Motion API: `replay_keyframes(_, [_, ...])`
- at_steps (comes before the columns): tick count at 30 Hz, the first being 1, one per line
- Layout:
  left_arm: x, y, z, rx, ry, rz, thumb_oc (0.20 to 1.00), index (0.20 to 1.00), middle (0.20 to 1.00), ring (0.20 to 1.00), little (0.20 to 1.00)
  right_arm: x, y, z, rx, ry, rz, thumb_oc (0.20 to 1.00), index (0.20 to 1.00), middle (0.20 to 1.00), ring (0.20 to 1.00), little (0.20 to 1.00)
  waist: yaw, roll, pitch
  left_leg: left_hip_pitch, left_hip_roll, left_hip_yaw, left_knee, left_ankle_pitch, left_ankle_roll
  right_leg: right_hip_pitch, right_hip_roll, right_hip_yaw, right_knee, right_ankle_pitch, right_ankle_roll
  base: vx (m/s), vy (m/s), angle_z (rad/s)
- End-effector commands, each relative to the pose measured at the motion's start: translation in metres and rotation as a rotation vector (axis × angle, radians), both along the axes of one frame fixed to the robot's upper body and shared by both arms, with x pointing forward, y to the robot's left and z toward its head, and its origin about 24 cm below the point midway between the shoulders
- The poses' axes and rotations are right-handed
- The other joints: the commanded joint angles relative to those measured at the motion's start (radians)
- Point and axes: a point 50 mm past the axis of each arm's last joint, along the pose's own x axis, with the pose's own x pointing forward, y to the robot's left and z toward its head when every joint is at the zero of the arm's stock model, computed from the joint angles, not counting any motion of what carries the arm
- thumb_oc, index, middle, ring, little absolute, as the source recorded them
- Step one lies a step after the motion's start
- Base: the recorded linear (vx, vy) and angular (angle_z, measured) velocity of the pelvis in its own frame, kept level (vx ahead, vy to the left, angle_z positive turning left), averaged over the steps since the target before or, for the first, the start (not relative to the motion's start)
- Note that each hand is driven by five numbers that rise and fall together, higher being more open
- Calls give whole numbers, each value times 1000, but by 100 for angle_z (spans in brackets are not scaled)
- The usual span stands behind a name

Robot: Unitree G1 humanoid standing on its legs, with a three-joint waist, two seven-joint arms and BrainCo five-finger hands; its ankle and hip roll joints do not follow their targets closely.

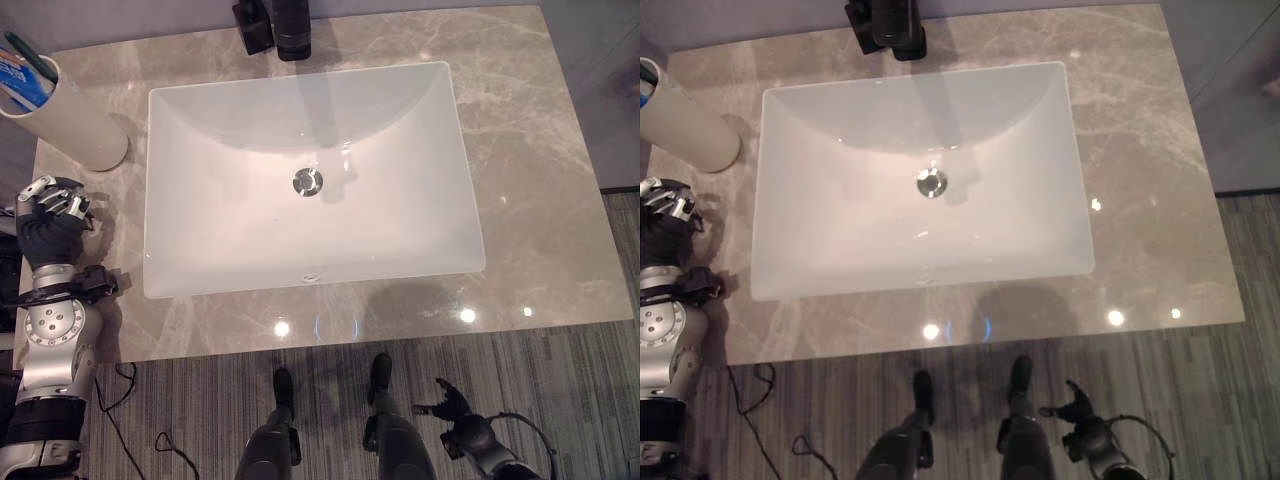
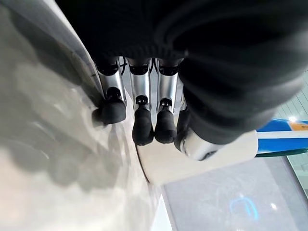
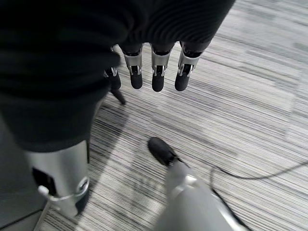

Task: Put brush and paste in cup on sink, flatten towel.

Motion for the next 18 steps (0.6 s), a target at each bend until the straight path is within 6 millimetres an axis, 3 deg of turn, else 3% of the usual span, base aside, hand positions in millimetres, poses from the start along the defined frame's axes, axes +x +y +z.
replay_keyframes(1, [2,0,21,64,-69,2,200,200,200,200,200,20,1,13,-6,-86,8,1000,1000,1000,1000,1000,-2,-1,-5,-7,-44,-90,2,6,17,123,-101,17,7,19,138,57,56,18])
replay_keyframes(7, [9,-6,15,47,-46,-6,200,200,200,200,200,20,11,14,42,-106,25,1000,1000,1000,1000,1000,-5,-10,-11,38,-70,-97,5,-17,46,146,-130,24,75,24,143,32,94,12])
replay_keyframes(11, [11,-16,11,56,-39,-59,200,200,200,200,200,19,13,13,30,-90,46,1000,1000,1000,1000,1000,-6,-11,-15,40,-103,-117,50,-44,67,156,-170,35,143,64,147,8,153,24])
replay_keyframes(16, [10,-19,-1,56,9,-79,200,200,200,200,200,16,13,13,24,-80,86,1000,1000,1000,1000,1000,-18,16,-26,88,-142,-143,35,-55,102,130,-205,83,277,114,135,30,212,16])
replay_keyframes(18, [8,-25,-9,54,23,-100,200,200,200,200,200,18,12,17,34,-108,79,1000,1000,1000,1000,1000,-34,47,-15,123,-144,-169,43,-67,126,72,-135,174,445,73,108,24,292,29])
